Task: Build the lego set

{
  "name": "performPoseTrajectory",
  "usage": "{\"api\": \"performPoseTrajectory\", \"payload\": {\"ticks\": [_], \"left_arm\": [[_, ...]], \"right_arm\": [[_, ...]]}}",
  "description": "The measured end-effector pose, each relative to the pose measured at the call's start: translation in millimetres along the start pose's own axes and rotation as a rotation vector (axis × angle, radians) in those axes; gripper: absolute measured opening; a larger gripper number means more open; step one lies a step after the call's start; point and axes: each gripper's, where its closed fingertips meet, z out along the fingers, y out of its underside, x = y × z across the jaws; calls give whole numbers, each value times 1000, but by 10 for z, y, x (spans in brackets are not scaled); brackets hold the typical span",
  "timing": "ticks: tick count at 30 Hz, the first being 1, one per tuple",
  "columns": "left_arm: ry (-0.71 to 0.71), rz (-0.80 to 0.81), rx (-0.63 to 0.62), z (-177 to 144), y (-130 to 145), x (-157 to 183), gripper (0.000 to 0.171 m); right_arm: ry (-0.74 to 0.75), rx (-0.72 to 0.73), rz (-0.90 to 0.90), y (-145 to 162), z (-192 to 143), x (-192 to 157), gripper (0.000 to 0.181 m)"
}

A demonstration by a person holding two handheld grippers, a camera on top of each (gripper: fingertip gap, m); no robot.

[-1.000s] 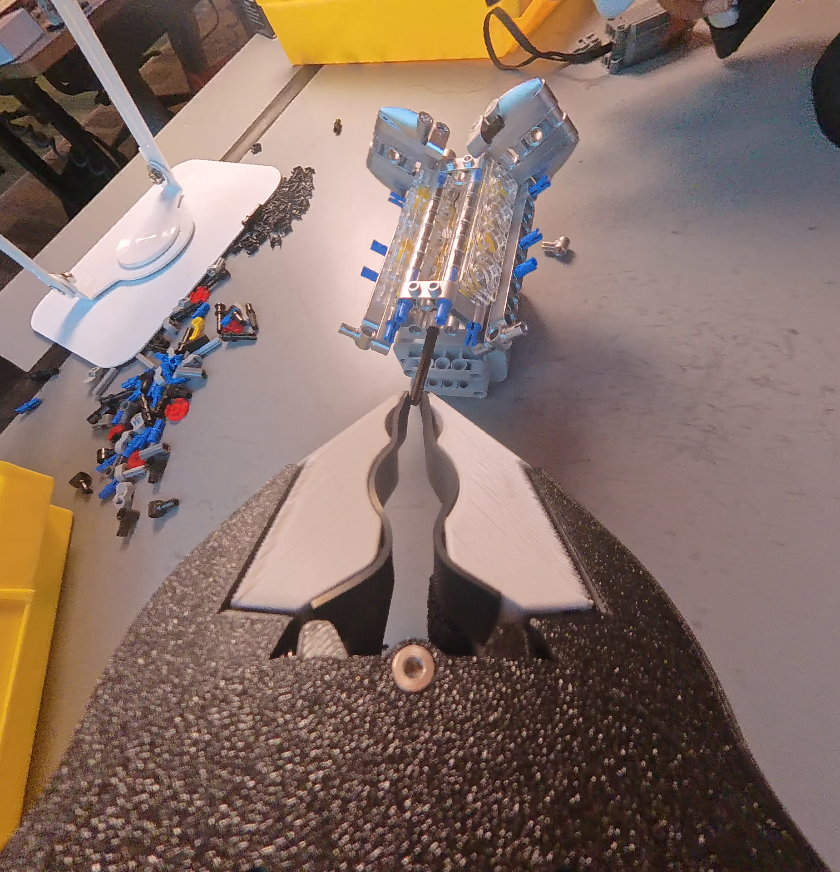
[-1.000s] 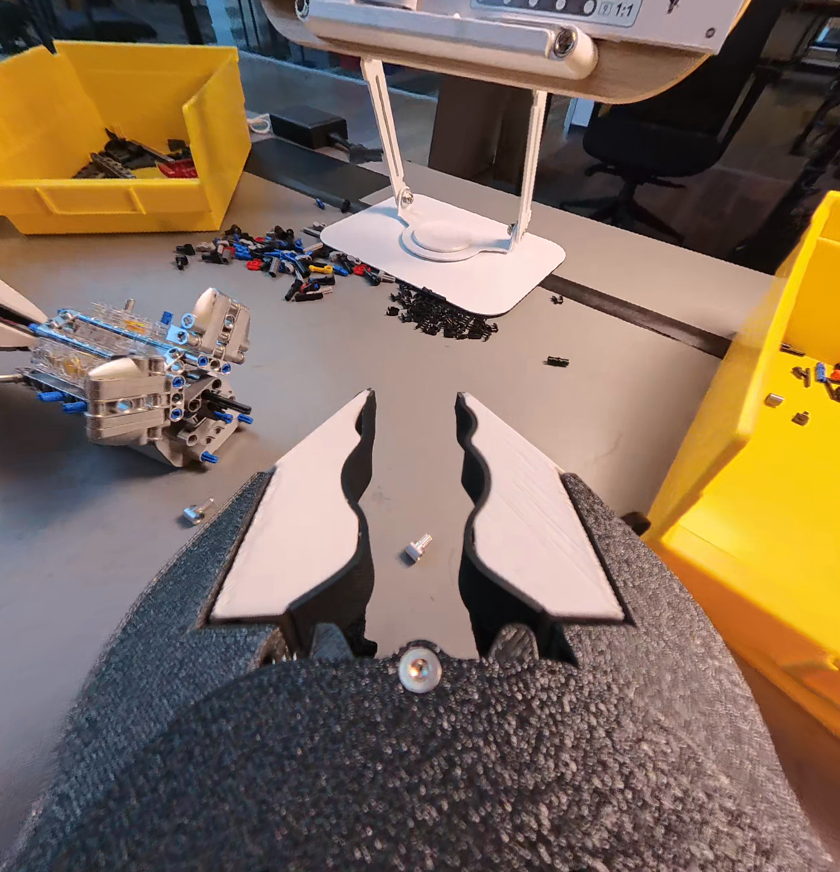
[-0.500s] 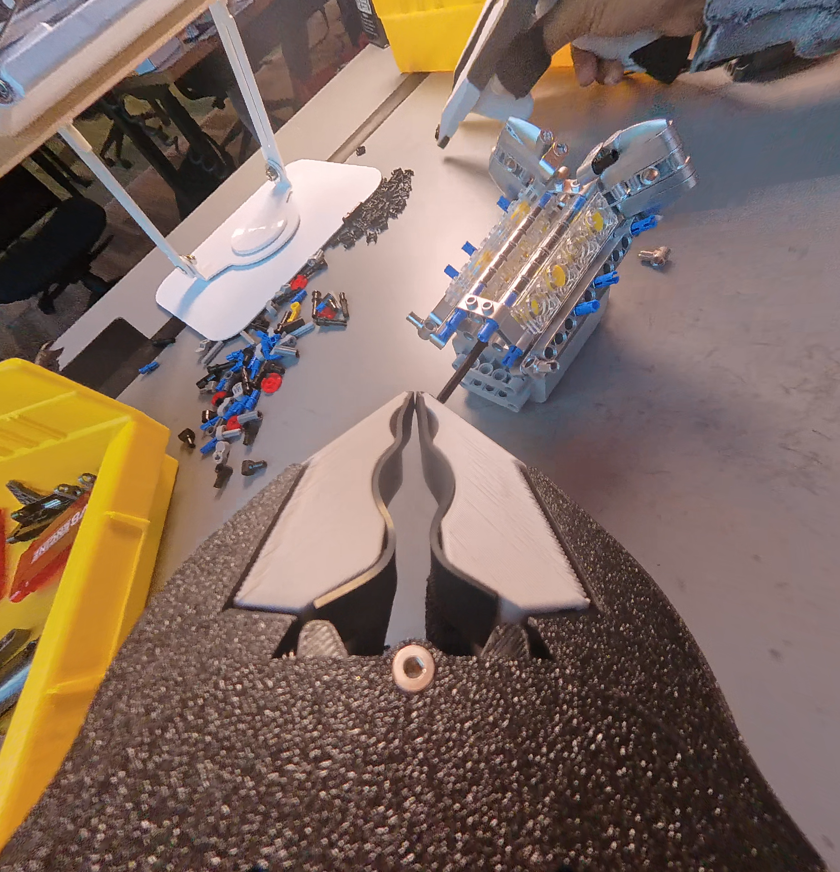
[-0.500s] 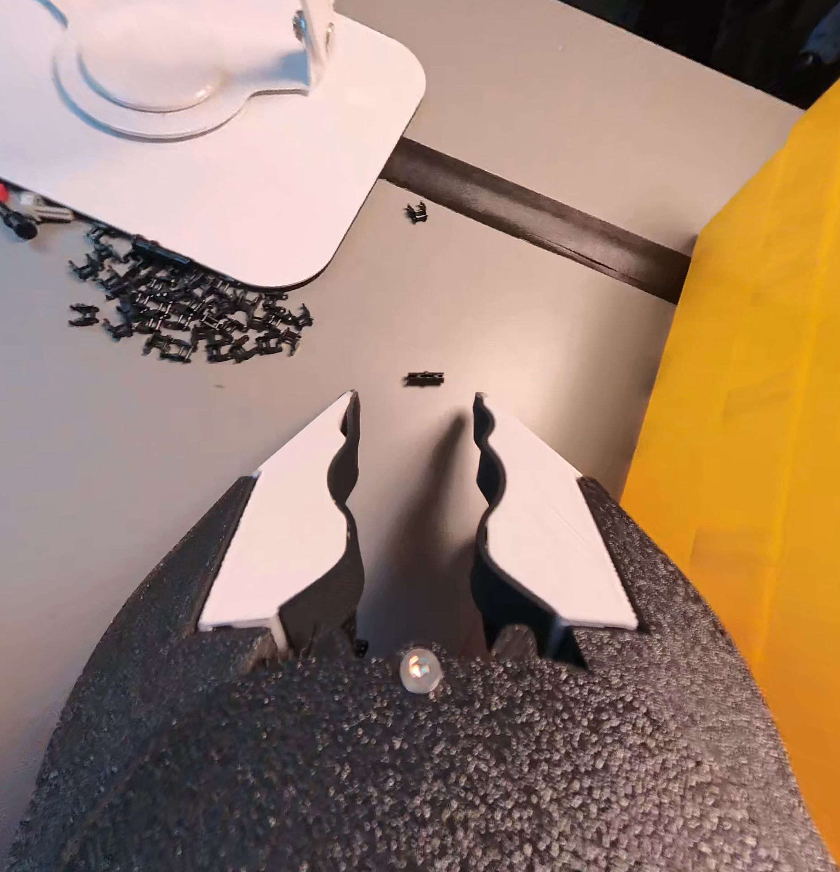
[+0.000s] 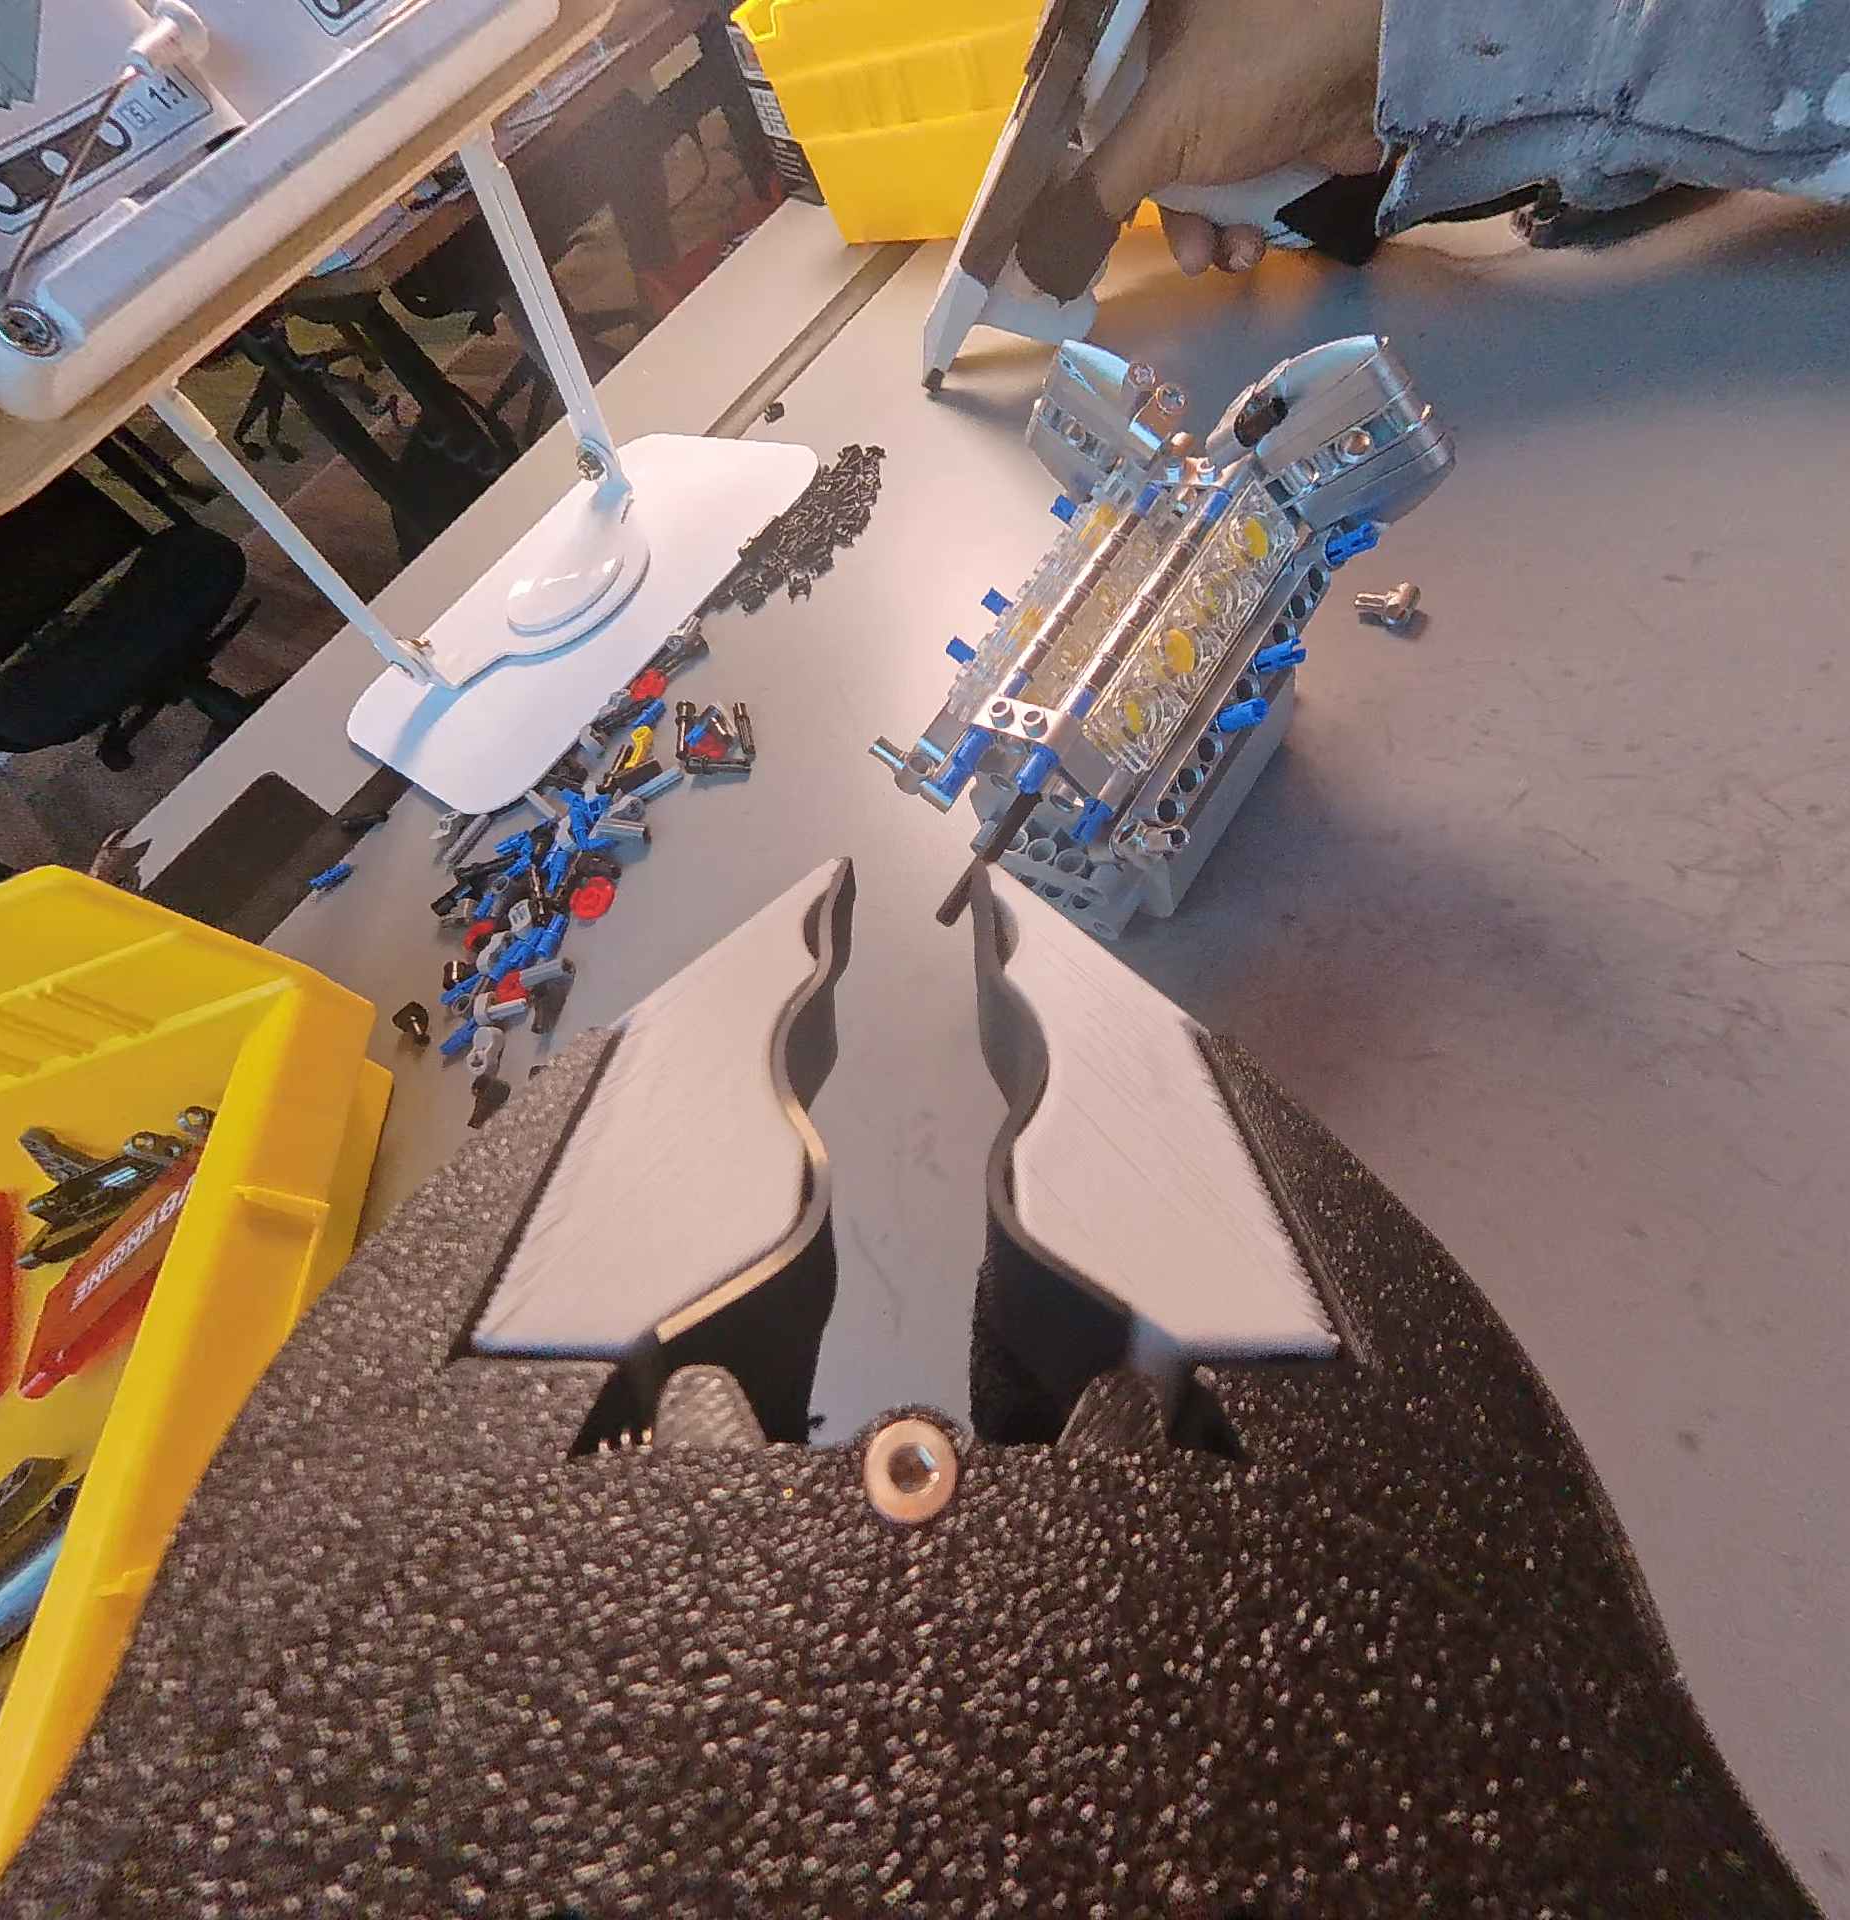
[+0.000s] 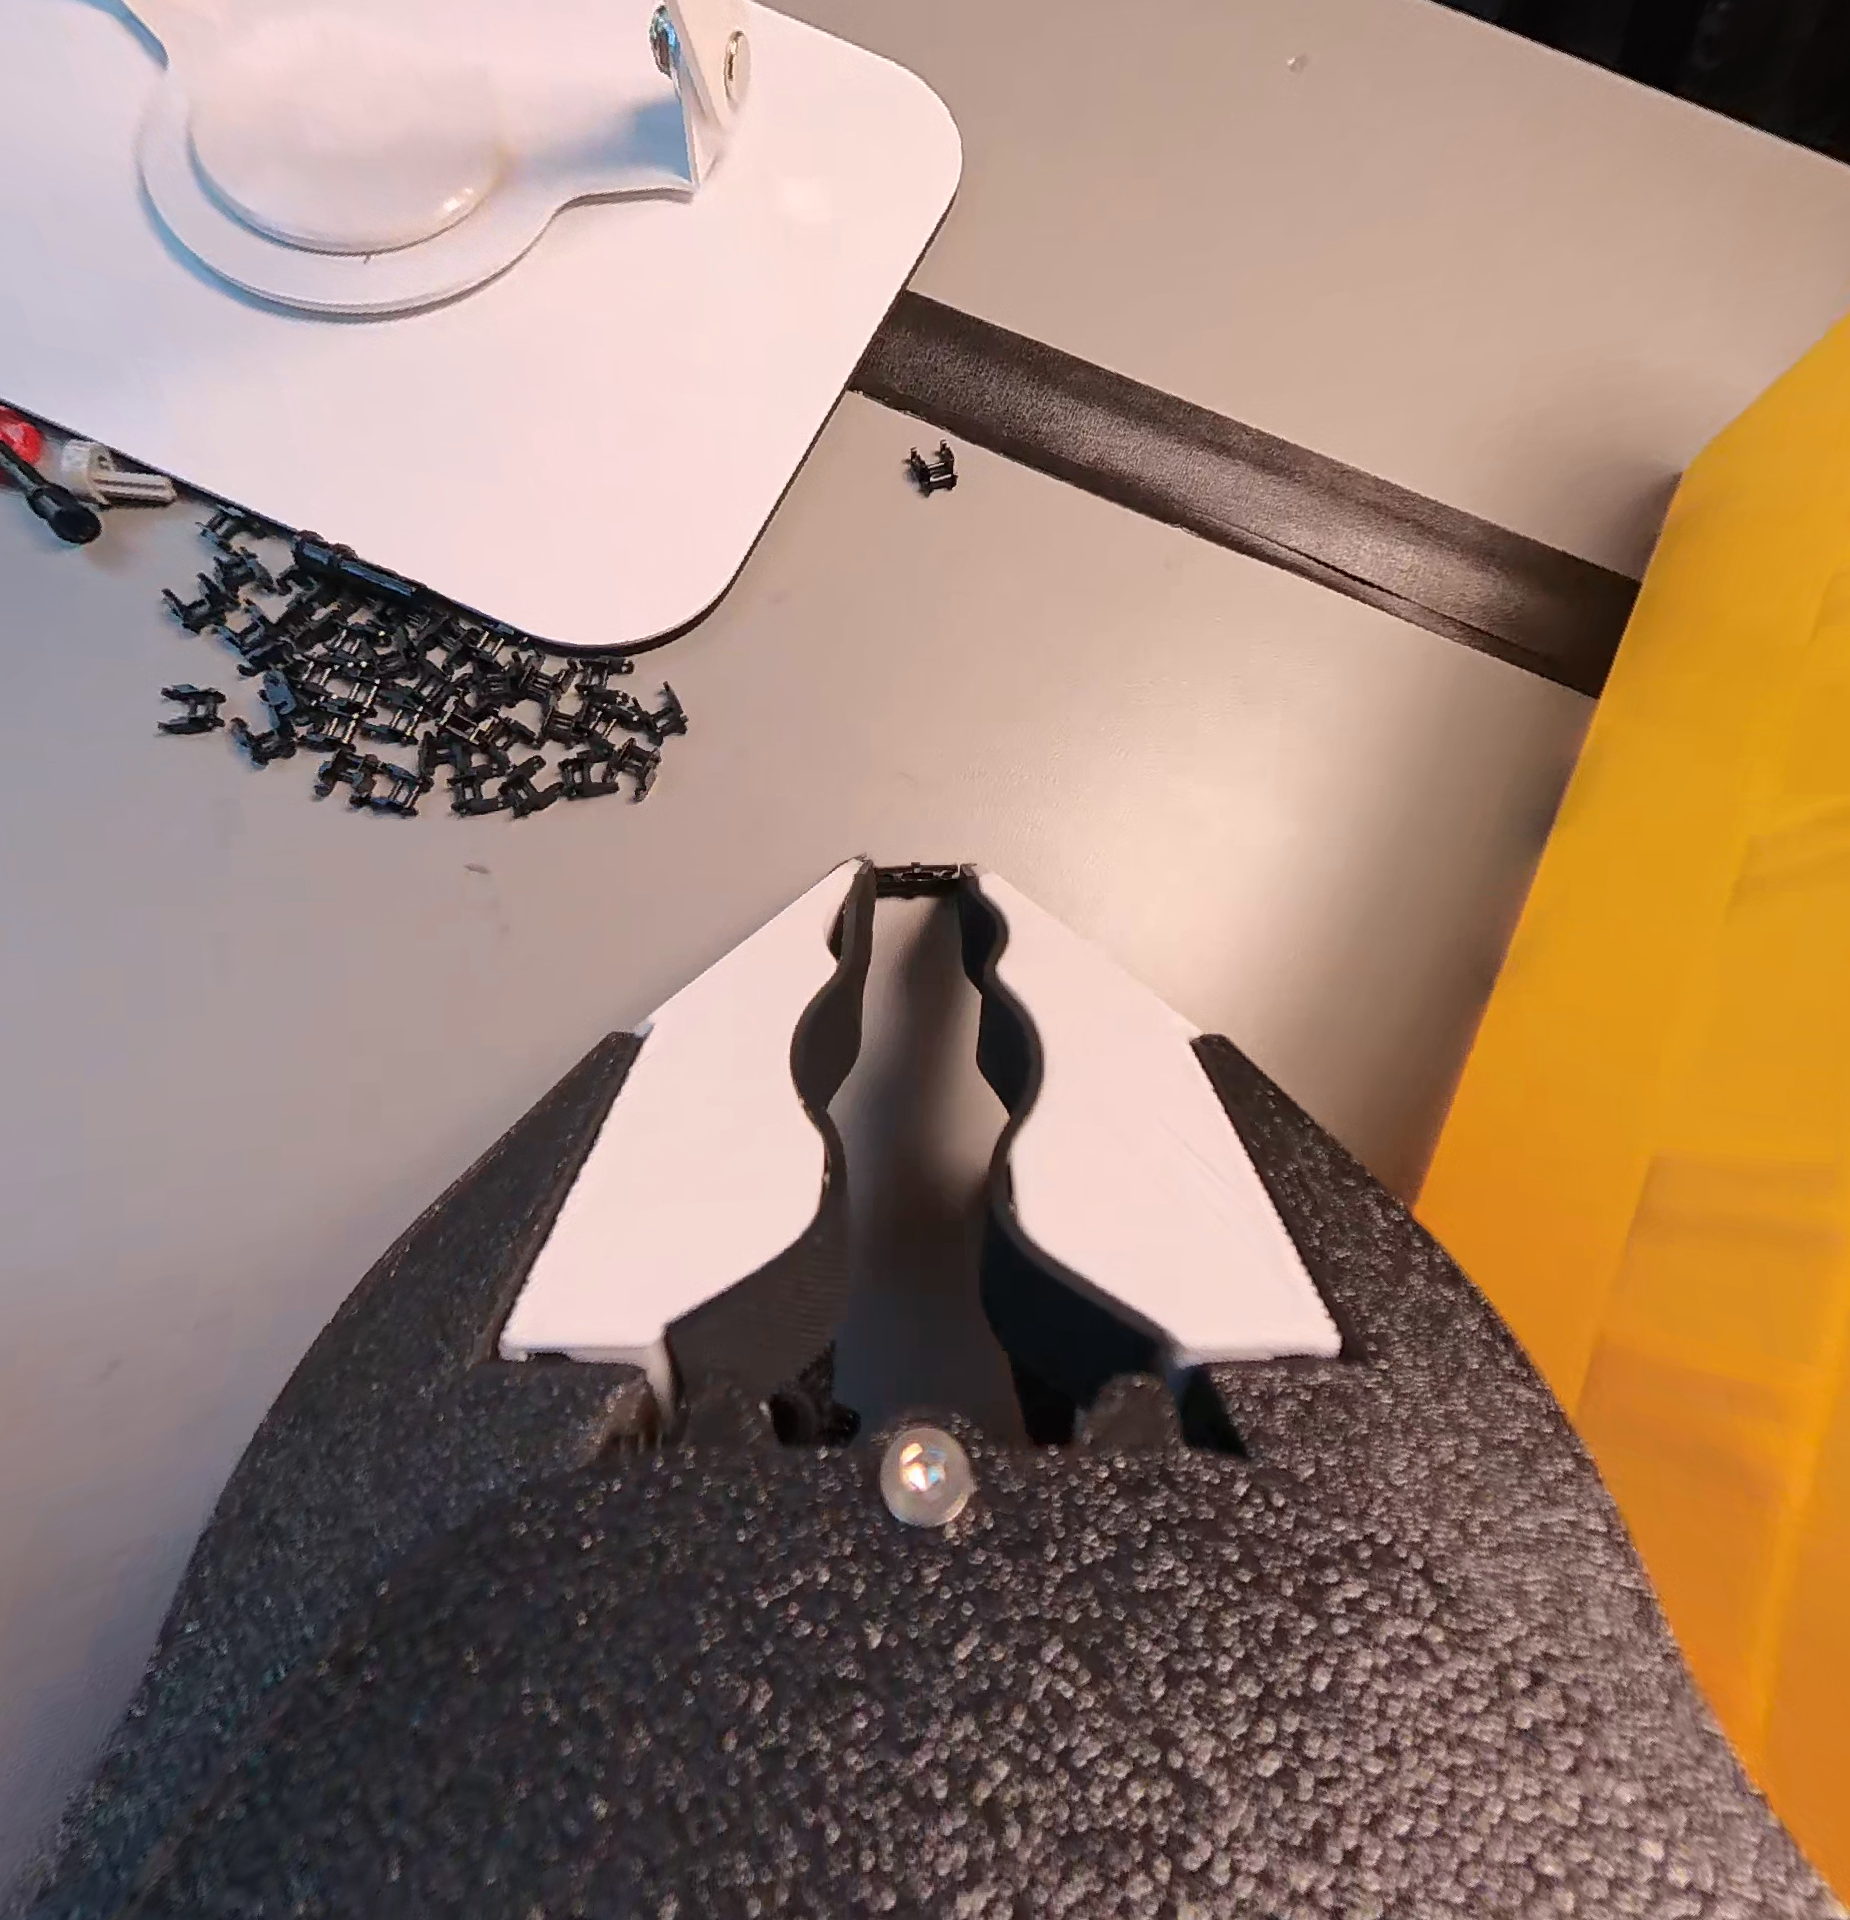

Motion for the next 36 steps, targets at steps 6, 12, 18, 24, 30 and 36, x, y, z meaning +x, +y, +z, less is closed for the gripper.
{"api": "performPoseTrajectory", "payload": {"ticks": [6, 12, 18, 24, 30, 36], "left_arm": [[-5, 9, -1, 0, 3, -3, 22], [5, -1, -13, 27, 41, 7, 24], [40, -59, -8, 41, 61, 37, 26], [27, -78, 14, 0, 28, -5, 27], [5, -123, 164, -130, -231, -69, 27], [-53, -195, 309, -288, -436, -225, 35]], "right_arm": [[-240, 128, -56, 42, -600, -555, 15], [-379, 71, -253, 699, -1268, -1191, 15], [-346, -37, -353, 1102, -1283, -1298, 15], [-347, -49, -375, 1146, -1242, -1301, 19], [-333, 218, -297, 647, -1477, -1262, 42], [-299, 566, -220, 3, -1886, -1209, 48]]}}
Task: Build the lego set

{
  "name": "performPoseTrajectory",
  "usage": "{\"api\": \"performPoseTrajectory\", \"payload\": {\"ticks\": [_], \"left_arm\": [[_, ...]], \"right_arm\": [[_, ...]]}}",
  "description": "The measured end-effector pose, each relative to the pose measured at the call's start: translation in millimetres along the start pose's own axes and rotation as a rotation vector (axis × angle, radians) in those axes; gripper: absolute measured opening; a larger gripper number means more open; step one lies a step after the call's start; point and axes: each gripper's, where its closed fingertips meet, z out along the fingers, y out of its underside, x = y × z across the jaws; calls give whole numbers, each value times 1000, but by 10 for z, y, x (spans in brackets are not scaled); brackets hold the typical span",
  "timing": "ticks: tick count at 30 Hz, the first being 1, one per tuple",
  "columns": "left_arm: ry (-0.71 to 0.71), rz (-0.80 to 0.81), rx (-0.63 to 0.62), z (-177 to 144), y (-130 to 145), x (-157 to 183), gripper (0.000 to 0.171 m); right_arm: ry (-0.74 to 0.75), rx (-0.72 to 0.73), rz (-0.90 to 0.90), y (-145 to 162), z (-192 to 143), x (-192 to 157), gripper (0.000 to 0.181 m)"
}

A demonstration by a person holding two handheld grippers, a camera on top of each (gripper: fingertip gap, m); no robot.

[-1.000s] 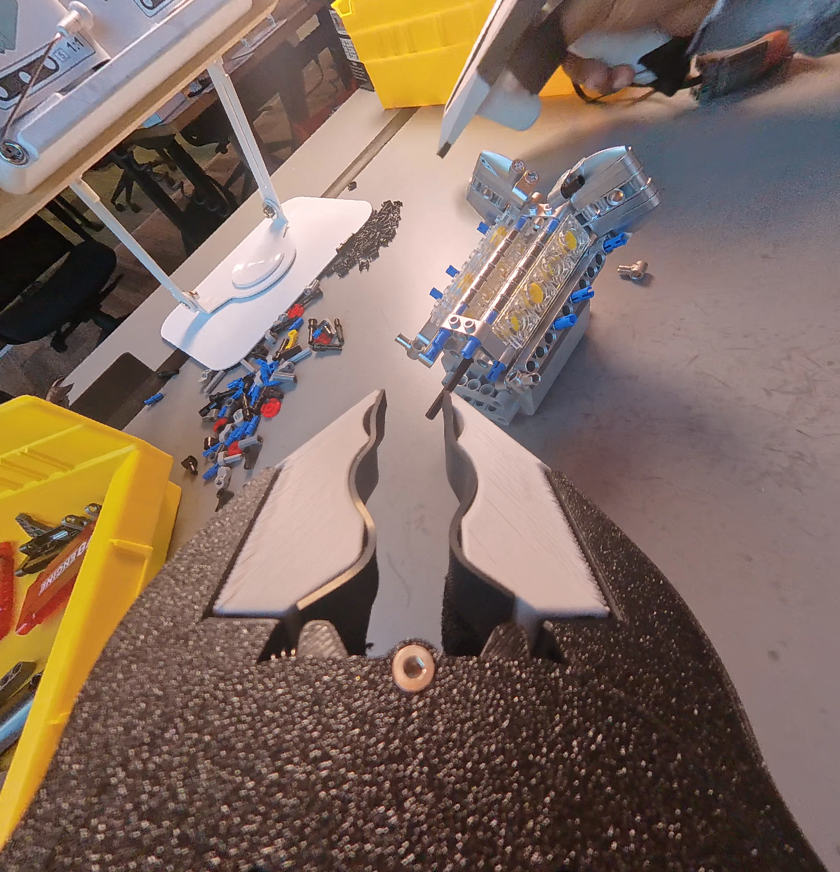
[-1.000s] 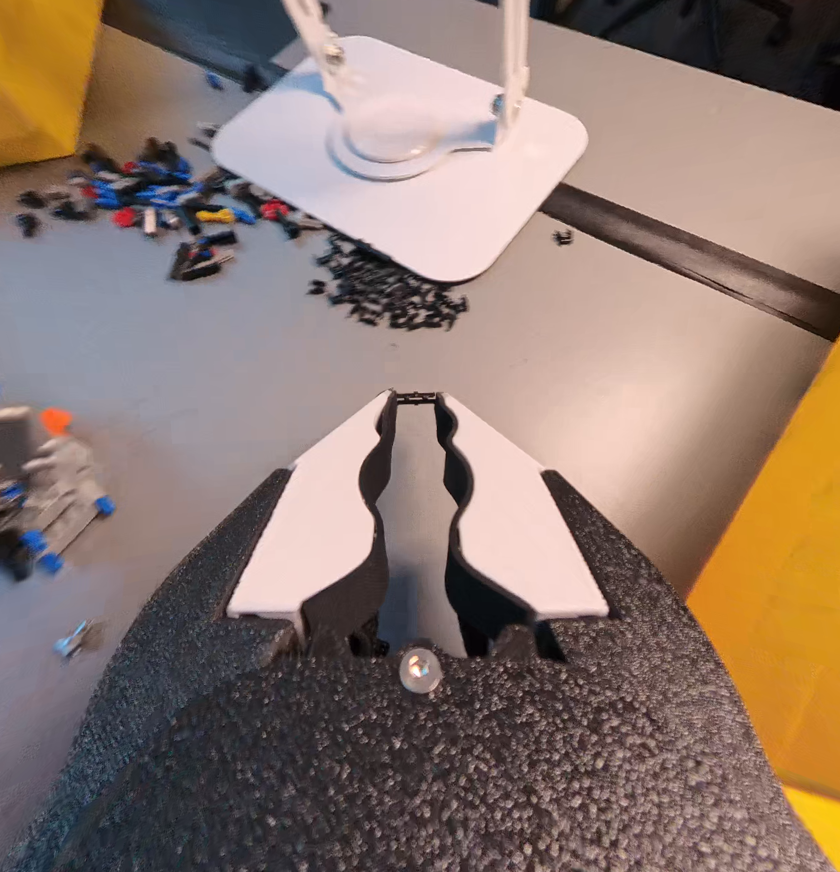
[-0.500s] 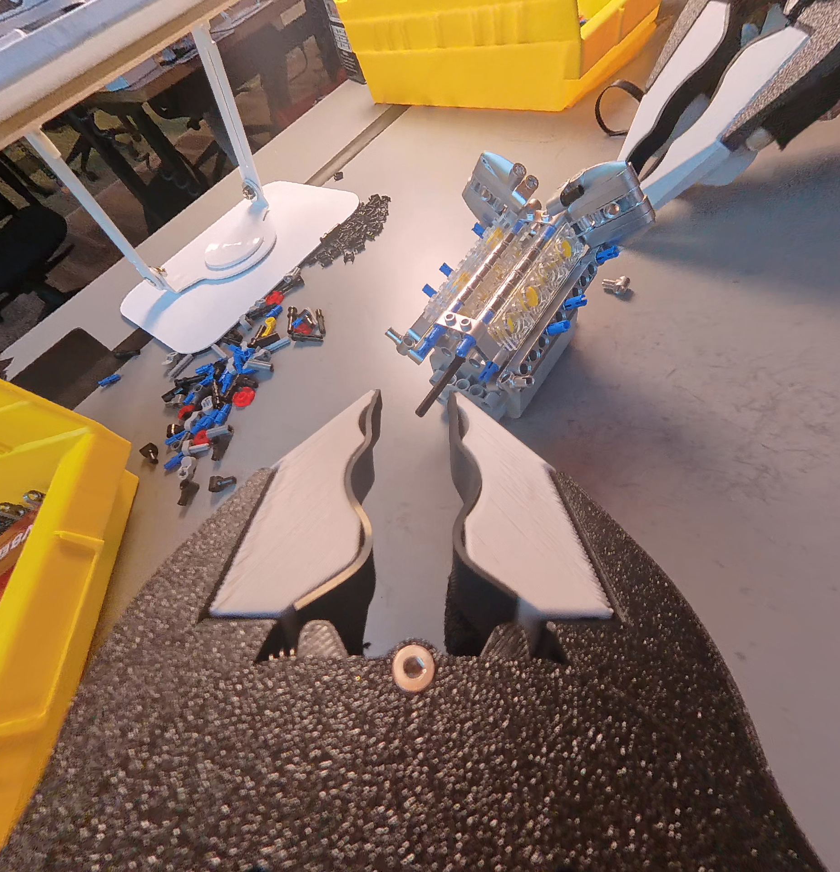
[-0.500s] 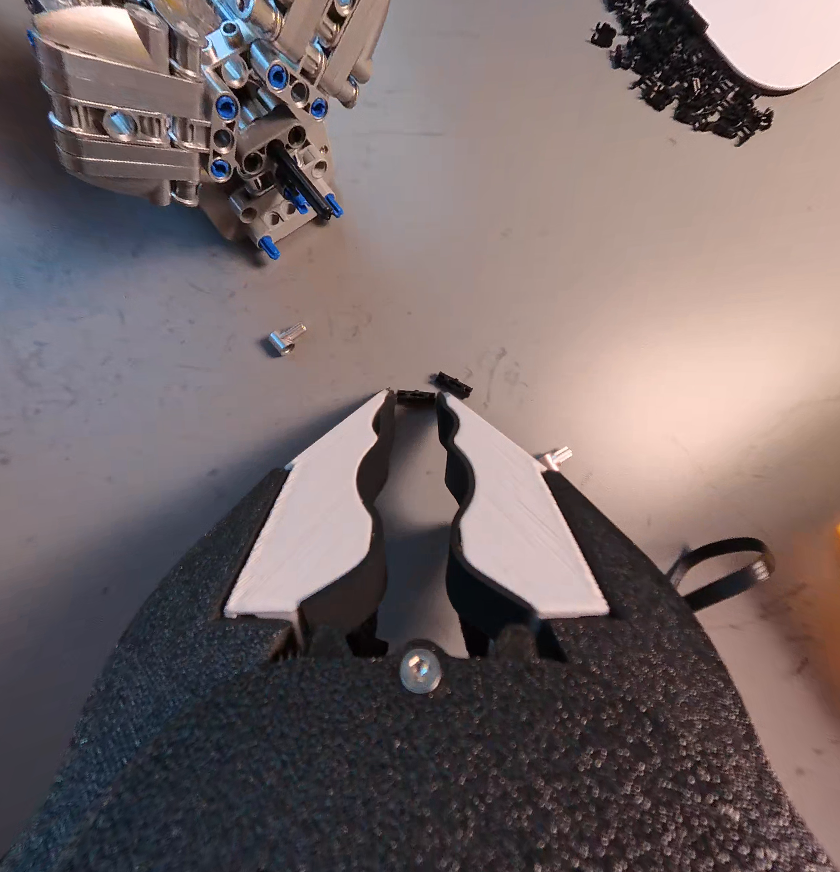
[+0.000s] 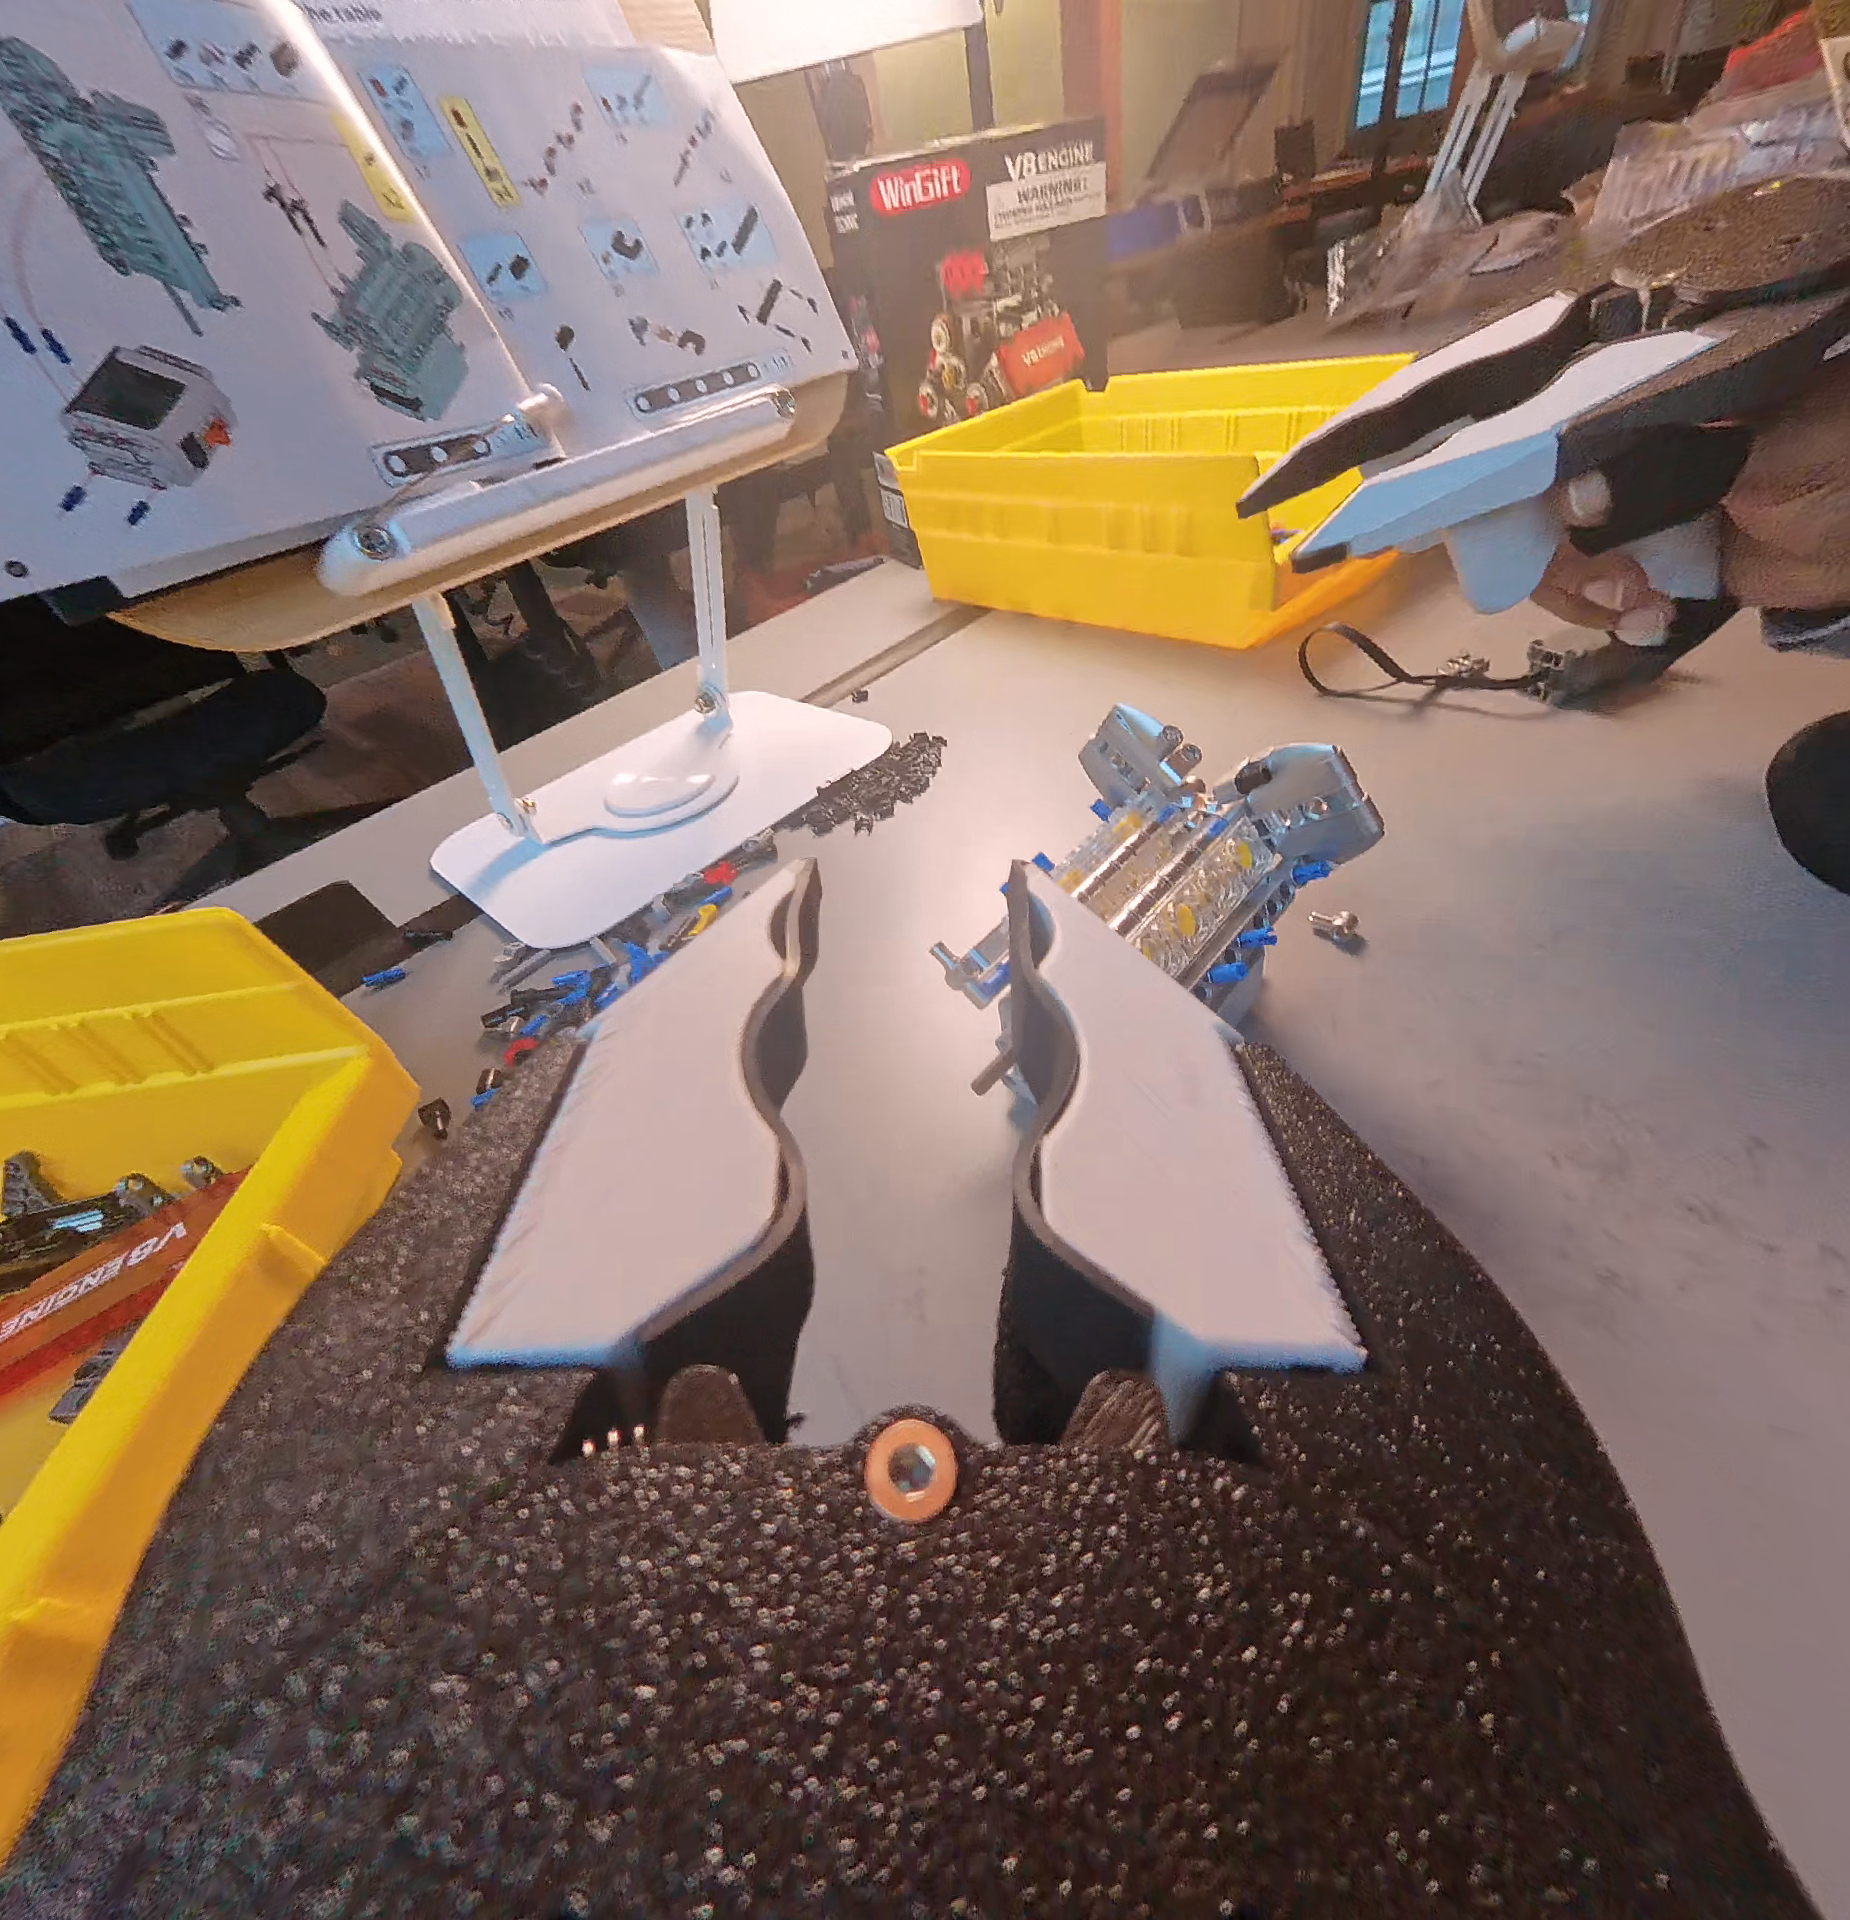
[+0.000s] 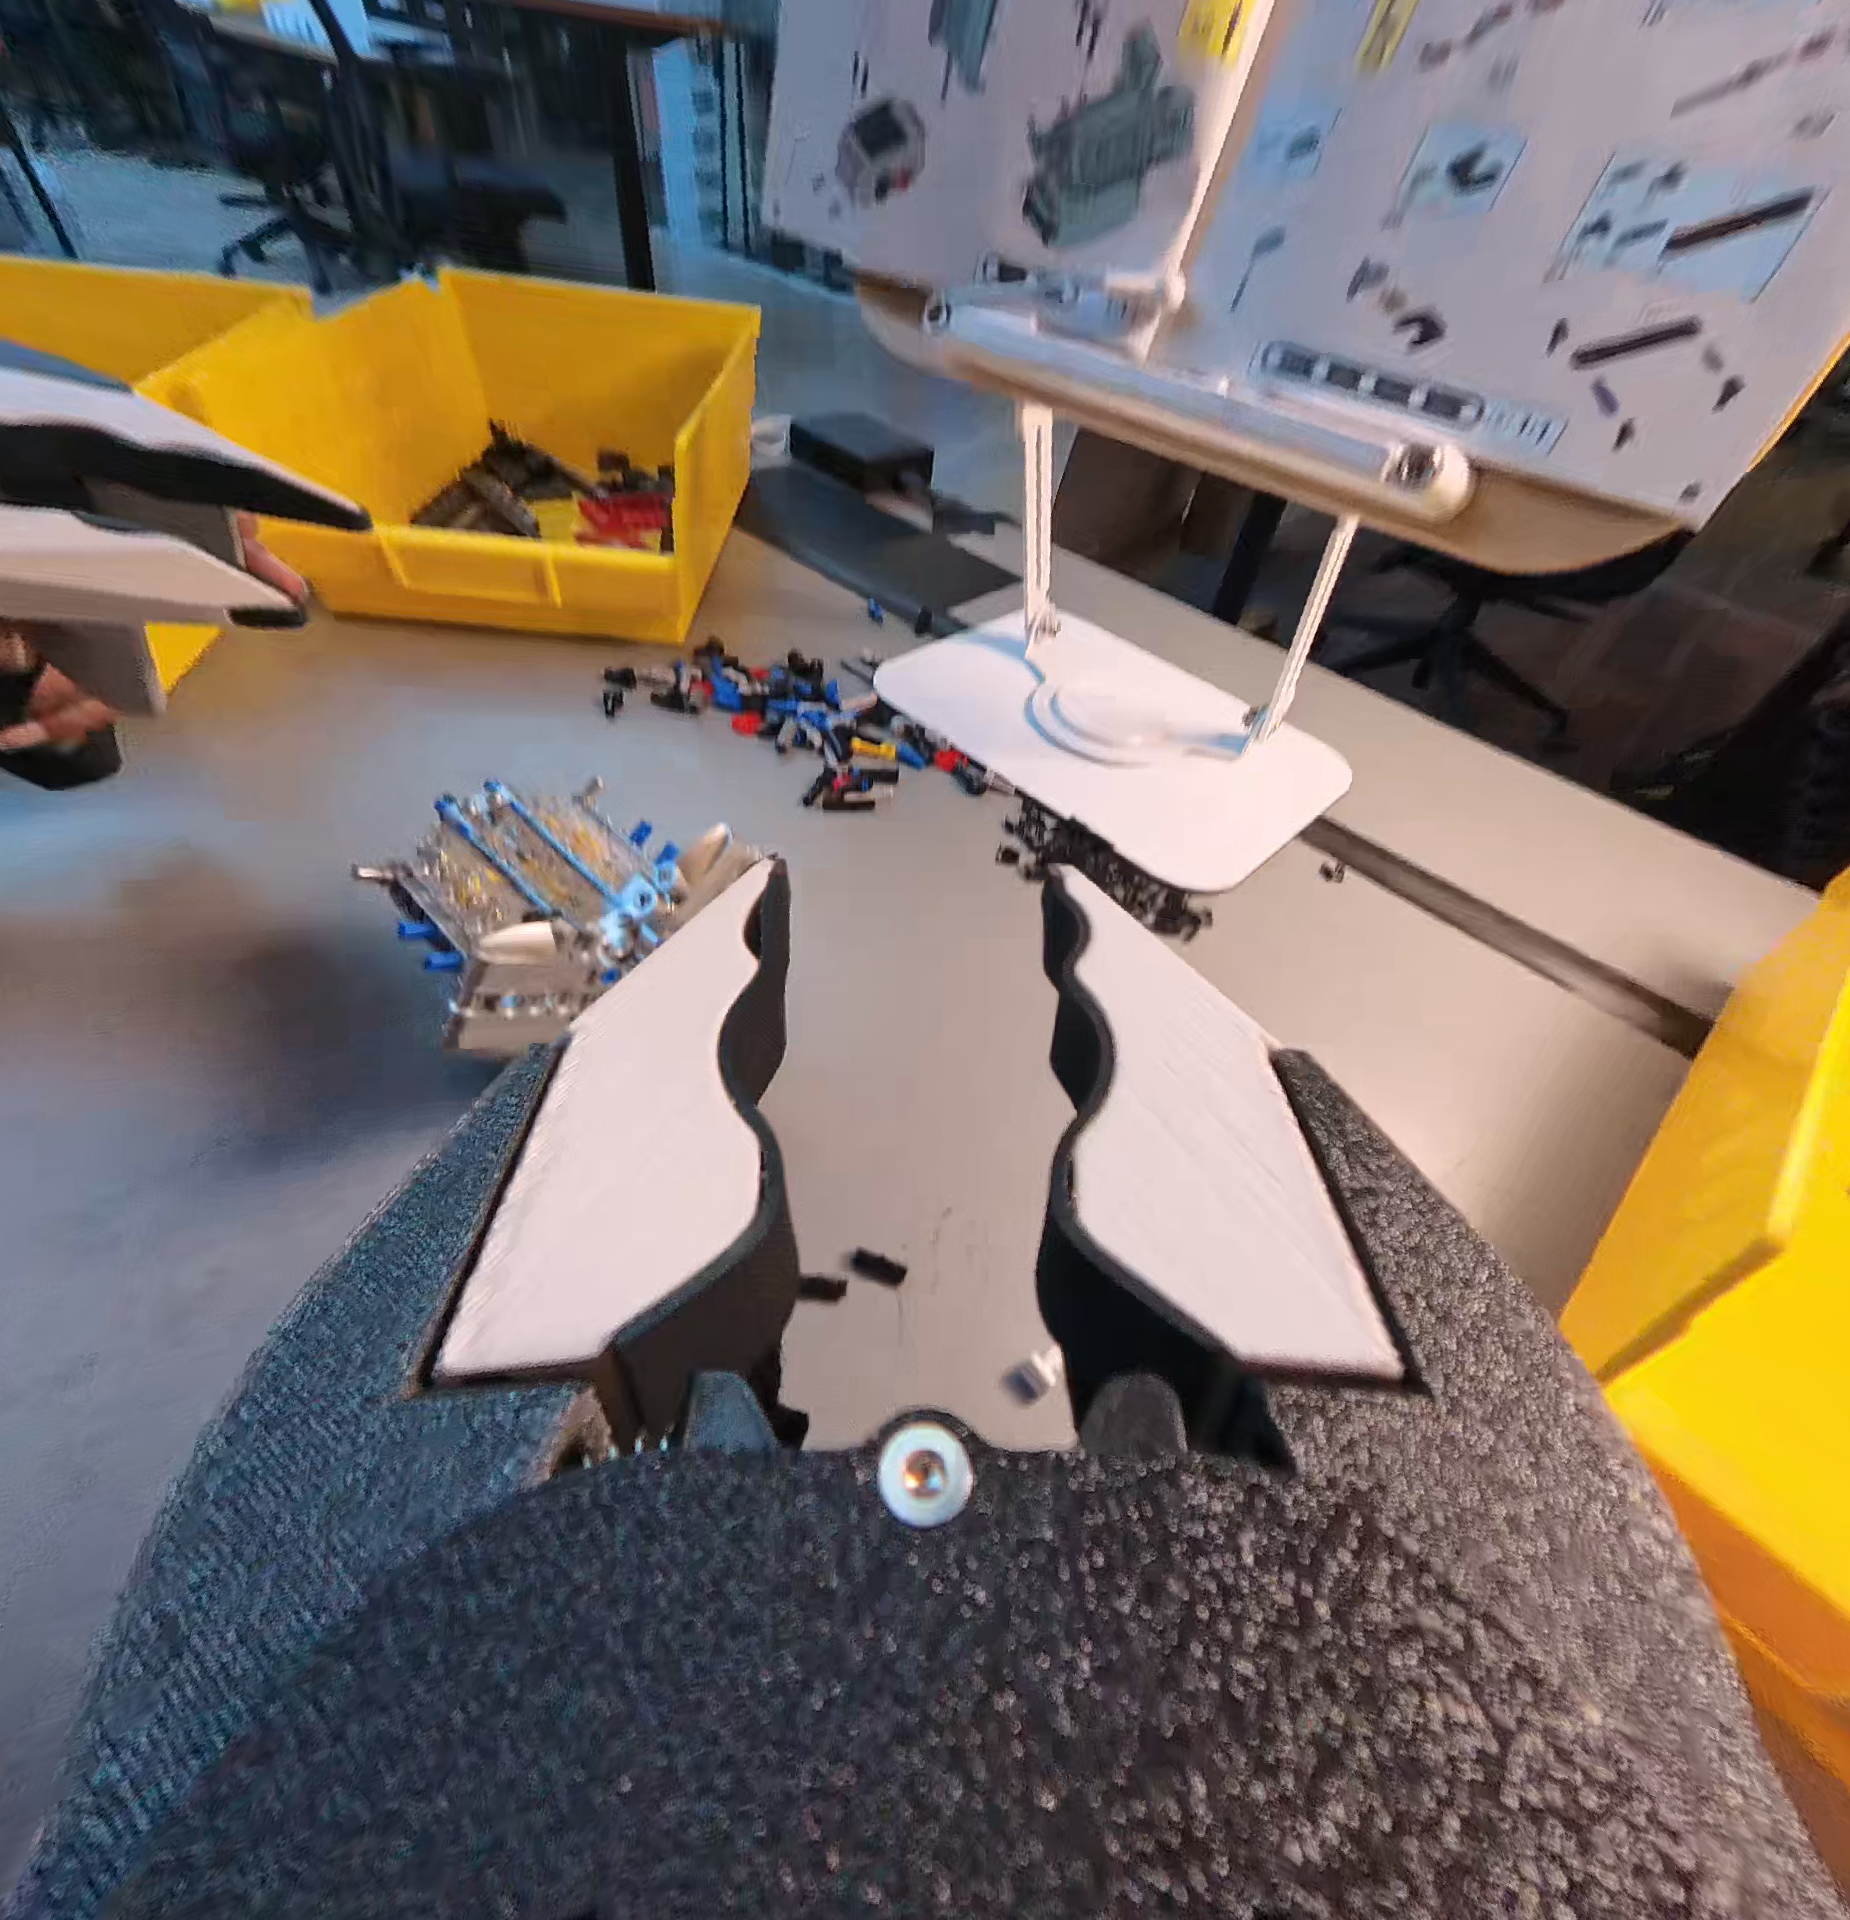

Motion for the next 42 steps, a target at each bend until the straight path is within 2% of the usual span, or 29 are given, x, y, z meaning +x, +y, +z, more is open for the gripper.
{"api": "performPoseTrajectory", "payload": {"ticks": [6, 10, 14, 21, 25, 29, 38, 40, 42], "left_arm": [[-39, -30, 33, -11, -28, -81, 40], [-37, -16, 20, 10, 9, -66, 40], [-26, 5, 4, 43, 57, -15, 40], [-26, 36, -21, 88, 146, 7, 39], [-30, 29, -23, 89, 161, -21, 38], [-29, 21, -28, 94, 178, -42, 38], [-17, 20, -37, 106, 197, -22, 37], [-18, 20, -38, 106, 197, -22, 37], [-20, 21, -44, 106, 203, -24, 37]], "right_arm": [[51, 220, -111, -736, 145, 16, 54], [52, 308, -179, -1184, 395, 39, 45], [55, 367, -201, -1533, 820, 147, 23], [115, 381, -248, -1936, 1732, 427, 5], [143, 360, -240, -2045, 2061, 577, 5], [159, 327, -232, -2053, 2228, 669, 4], [135, 316, -225, -1976, 2199, 700, 4], [75, 302, -235, -1864, 2141, 607, 5], [-42, 243, -269, -1606, 2101, 424, 6]]}}
